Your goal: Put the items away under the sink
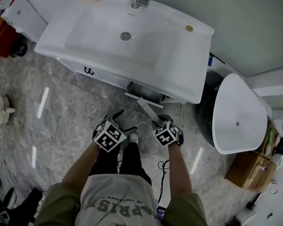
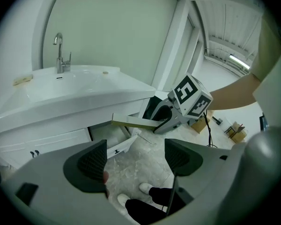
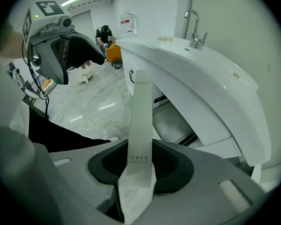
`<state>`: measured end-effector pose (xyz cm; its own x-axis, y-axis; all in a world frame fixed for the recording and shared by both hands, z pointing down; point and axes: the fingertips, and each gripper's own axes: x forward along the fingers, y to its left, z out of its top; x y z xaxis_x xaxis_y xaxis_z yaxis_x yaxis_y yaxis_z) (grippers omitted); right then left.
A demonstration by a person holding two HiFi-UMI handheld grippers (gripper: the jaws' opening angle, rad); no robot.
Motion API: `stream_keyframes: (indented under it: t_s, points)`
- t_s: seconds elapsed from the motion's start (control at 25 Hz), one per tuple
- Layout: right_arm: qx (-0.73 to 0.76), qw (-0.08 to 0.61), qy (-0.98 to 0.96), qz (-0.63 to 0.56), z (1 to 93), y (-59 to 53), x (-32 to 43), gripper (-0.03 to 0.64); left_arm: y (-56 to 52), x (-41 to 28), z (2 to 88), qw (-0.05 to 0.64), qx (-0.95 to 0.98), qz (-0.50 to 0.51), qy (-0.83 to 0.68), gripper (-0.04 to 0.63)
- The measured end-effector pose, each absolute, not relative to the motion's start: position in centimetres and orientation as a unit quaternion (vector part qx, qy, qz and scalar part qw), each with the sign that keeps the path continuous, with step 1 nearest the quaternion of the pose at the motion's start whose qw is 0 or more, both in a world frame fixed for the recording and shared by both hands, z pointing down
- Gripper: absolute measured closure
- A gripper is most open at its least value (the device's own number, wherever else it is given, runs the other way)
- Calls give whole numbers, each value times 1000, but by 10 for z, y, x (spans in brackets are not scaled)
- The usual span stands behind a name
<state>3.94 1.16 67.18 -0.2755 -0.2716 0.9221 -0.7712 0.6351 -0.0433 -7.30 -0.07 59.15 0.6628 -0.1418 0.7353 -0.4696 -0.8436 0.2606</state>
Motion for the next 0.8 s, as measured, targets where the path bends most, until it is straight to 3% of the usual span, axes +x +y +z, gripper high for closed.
stream_keyframes:
  t_s: [0.52,0.8]
  points:
    - [503,406,-642,412,755,-17,21,474,-41,-101,632,208,891,387,-112,225]
    - [516,396,-635,417,794,-41,19,474,-50,-95,652,217,894,373,-117,225]
